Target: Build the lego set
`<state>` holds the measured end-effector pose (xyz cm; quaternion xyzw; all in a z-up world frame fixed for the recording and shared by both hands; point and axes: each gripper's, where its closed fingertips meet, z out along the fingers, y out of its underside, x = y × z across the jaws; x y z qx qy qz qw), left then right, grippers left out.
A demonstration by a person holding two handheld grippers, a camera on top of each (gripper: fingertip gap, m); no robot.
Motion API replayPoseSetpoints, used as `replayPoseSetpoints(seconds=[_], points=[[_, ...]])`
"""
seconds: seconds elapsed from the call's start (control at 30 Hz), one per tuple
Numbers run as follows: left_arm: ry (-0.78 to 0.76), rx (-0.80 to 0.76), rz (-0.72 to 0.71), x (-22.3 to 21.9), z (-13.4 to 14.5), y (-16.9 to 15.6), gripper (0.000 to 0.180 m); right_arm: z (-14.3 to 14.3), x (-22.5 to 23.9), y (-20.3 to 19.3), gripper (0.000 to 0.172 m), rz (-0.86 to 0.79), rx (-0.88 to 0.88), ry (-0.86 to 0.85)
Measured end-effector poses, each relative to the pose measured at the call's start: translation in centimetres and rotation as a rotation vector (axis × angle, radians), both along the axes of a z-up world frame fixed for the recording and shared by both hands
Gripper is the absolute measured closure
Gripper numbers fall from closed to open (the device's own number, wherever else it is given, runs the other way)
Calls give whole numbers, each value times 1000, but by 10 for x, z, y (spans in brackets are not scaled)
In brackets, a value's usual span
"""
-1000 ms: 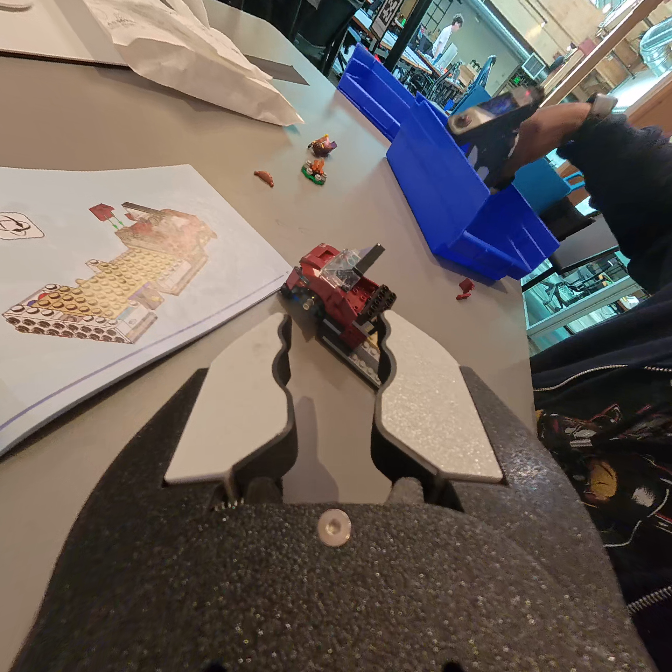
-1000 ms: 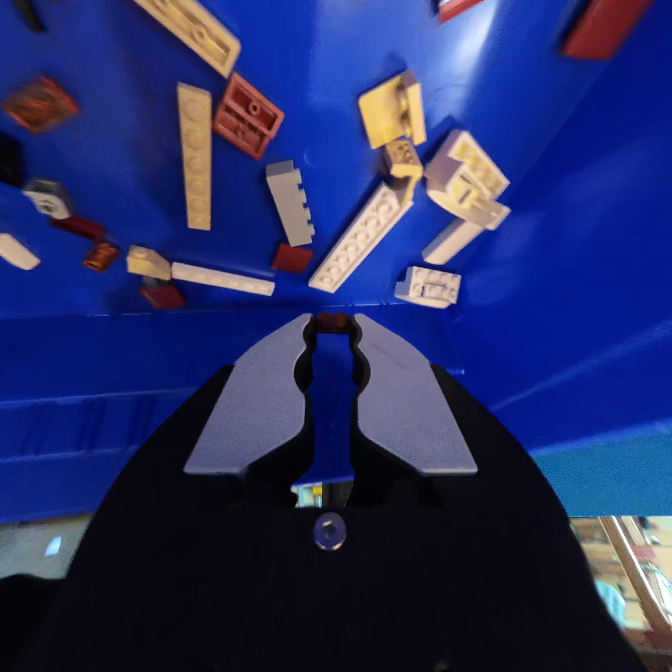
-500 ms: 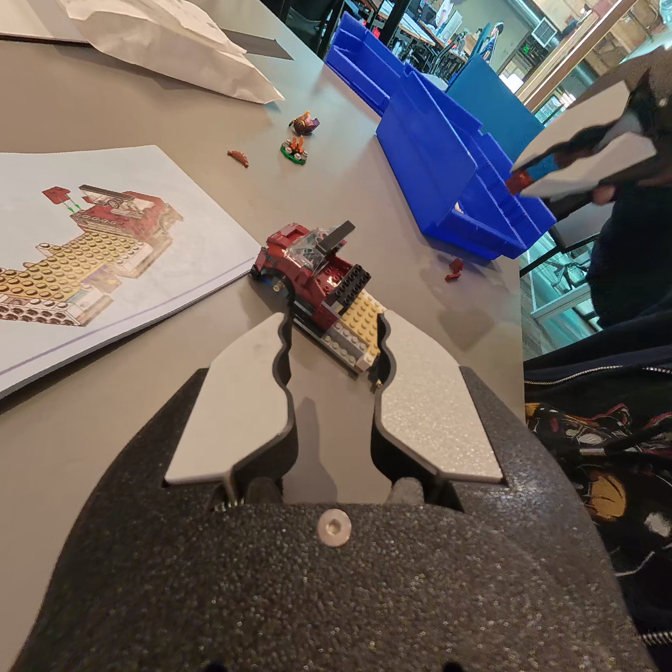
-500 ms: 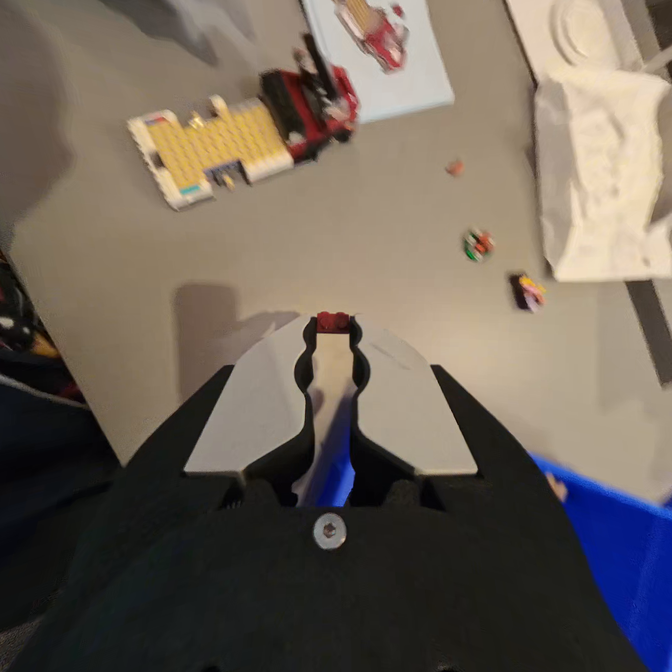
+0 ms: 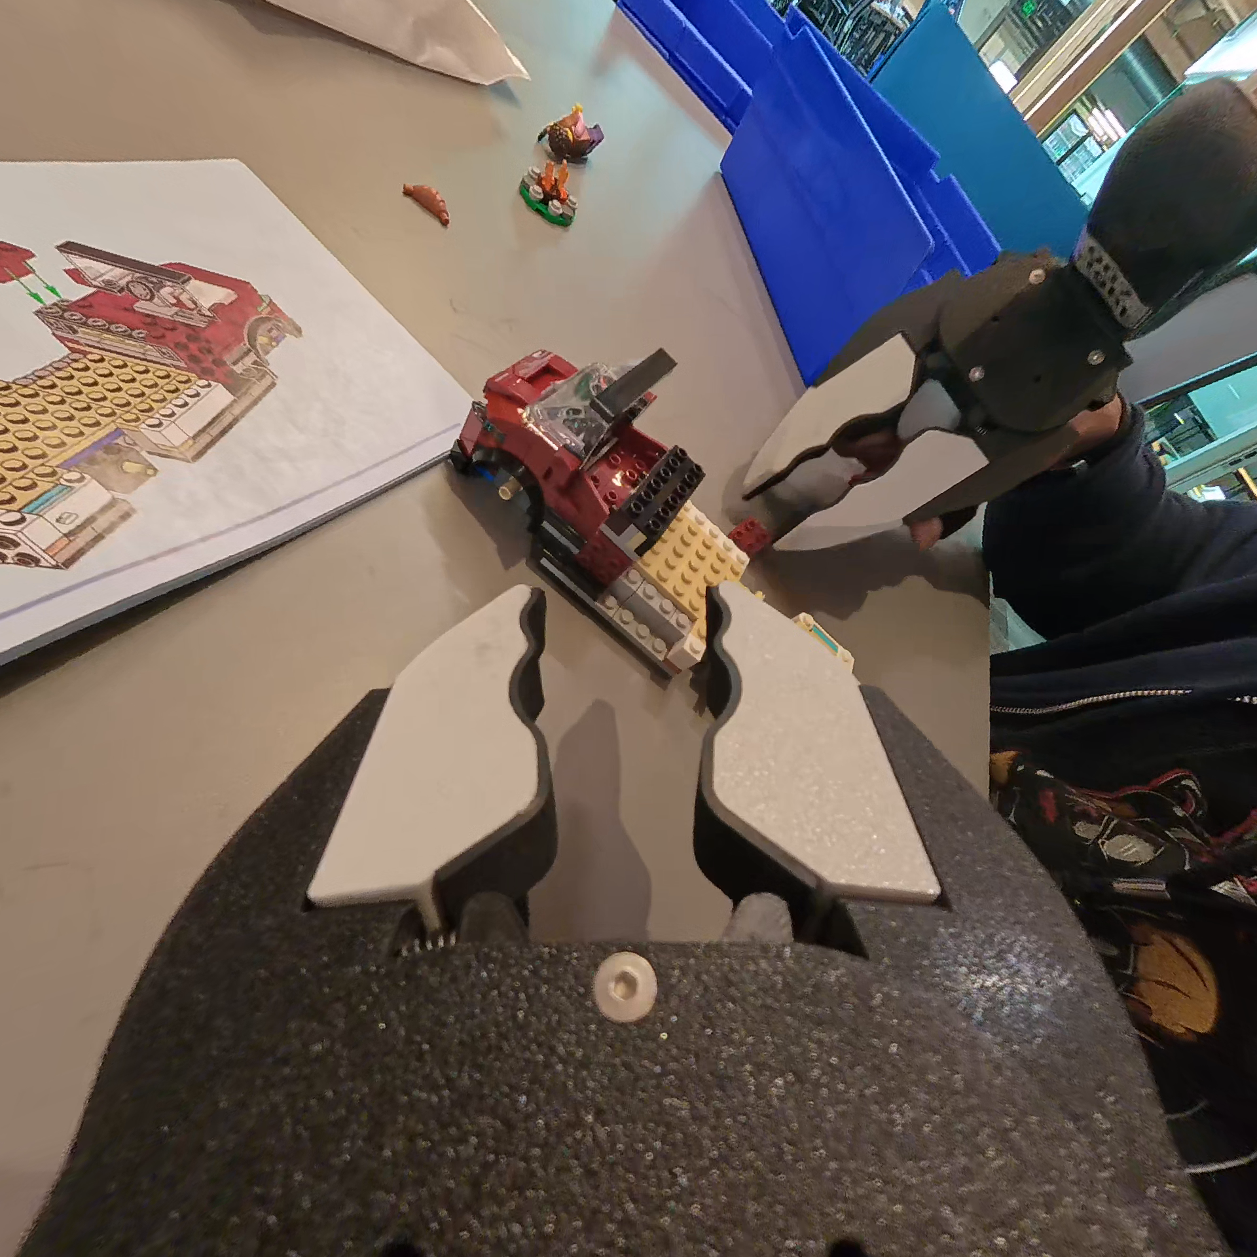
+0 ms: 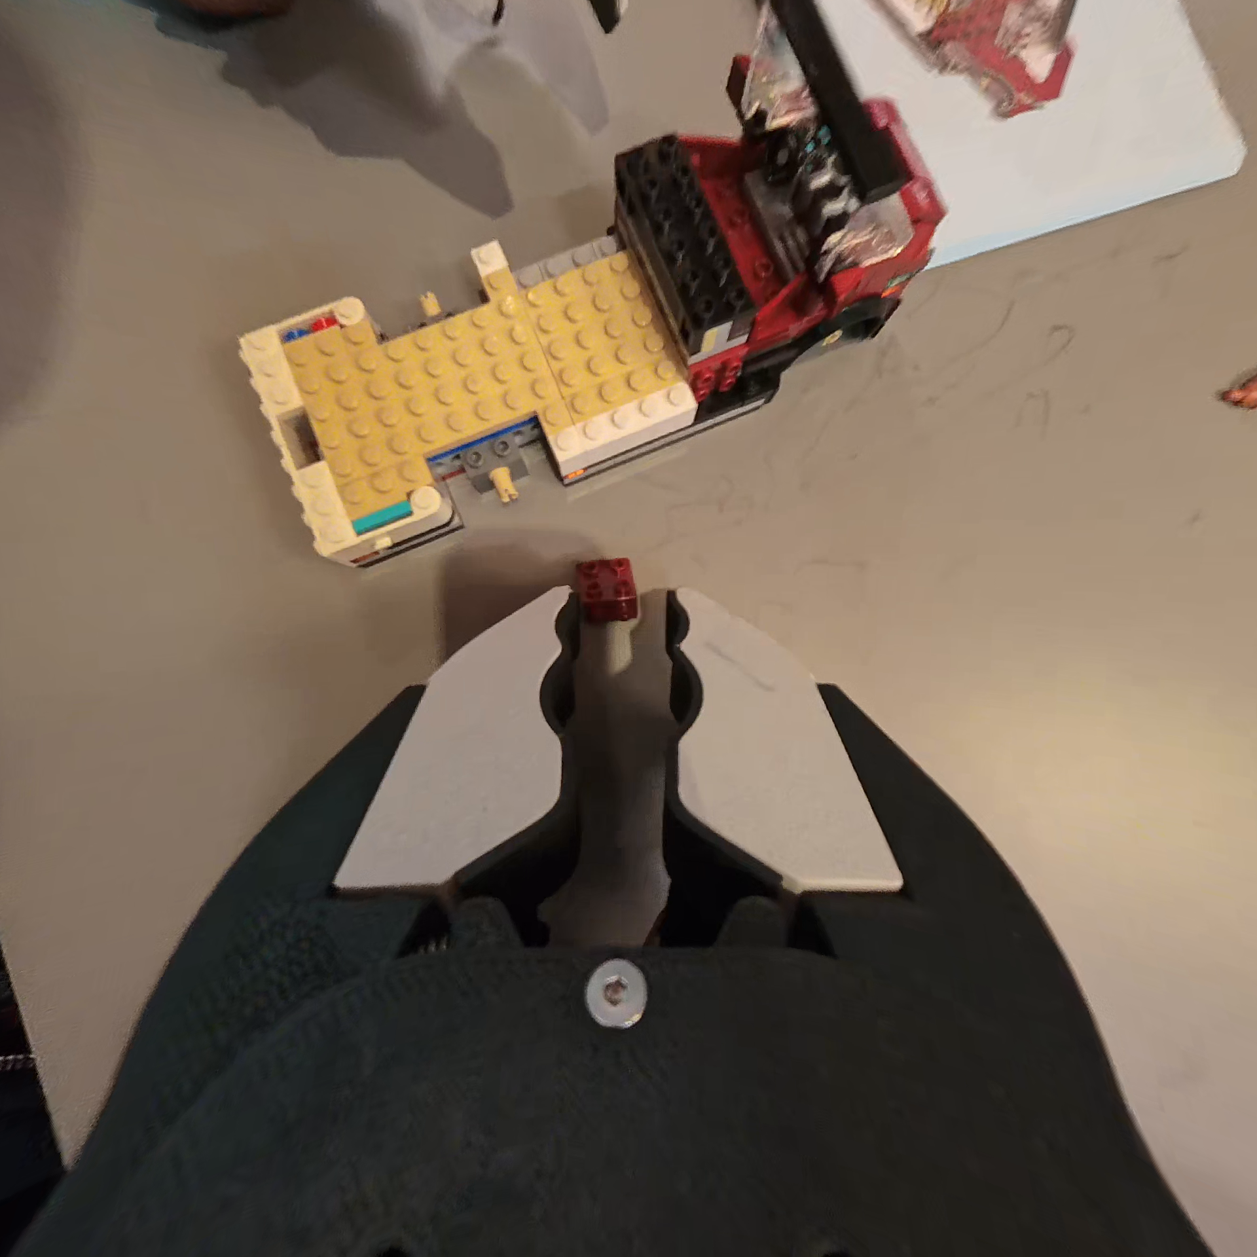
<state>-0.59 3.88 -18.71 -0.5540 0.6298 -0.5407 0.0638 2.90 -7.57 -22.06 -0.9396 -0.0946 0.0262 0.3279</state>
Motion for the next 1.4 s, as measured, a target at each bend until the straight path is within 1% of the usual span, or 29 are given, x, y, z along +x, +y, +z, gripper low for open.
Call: replayPoseSetpoints(seconds=[0.1, 0.17, 0.23, 0.33, 0.5, 0.6, 0.73, 0.93, 1.1, 1.27, 1.4], points=[[1, -1, 5, 0, 0, 1, 135, 20, 6, 14, 148, 17, 83, -25], [0, -1, 10, 0, 0, 1, 135, 34, 3, 29, 148, 61, 144, -43], [-1, -1, 13, 1, 0, 2, 135, 41, -2, 44, 148, 115, 163, -87], [-2, -5, 18, 1, 0, 2, 135, 42, -7, 65, 148, 201, 150, -164], [-1, -7, 14, 0, 0, 2, 135, 30, 1, 82, 148, 251, 68, -234], [-1, -4, 6, -1, 0, 1, 135, 24, 0, 82, 152, 260, 44, -213], [3, 0, -5, -2, 0, -2, 135, 15, 4, 81, 152, 254, 4, -218], [17, -9, -10, -3, -1, -4, 135, 15, 4, 83, 153, 255, -15, -181], [44, -52, -6, -4, -1, -4, 135, 16, 8, 81, 153, 224, 2, -160], [97, -80, -14, -3, -6, -9, 134, 19, 12, 71, 153, 206, 37, -165], [162, -192, -48, 1, -7, -25, 132, 23, 17, 61, 153, 172, 59, -159]])
